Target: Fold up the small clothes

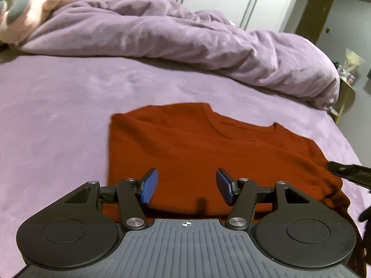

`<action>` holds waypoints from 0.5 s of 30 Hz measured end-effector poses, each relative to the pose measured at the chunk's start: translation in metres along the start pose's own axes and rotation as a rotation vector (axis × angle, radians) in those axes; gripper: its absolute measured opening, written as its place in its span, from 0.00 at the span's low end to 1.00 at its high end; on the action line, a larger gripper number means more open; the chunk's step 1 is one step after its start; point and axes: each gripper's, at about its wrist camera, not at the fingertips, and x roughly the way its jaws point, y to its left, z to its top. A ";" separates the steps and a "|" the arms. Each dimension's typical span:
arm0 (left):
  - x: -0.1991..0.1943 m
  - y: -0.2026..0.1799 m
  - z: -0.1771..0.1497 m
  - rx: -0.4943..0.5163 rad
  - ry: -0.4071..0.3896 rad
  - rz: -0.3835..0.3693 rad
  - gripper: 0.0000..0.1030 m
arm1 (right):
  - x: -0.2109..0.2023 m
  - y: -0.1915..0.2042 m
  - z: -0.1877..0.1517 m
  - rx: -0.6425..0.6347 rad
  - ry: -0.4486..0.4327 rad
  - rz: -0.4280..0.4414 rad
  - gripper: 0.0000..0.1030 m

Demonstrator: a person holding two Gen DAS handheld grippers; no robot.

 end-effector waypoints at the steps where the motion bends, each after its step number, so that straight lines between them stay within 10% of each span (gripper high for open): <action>1: 0.006 -0.005 -0.001 0.011 0.013 -0.014 0.59 | 0.010 0.012 -0.001 -0.034 0.020 0.011 0.23; 15: 0.039 -0.021 -0.013 0.121 0.026 0.068 0.62 | 0.076 0.040 -0.004 -0.181 0.082 -0.146 0.16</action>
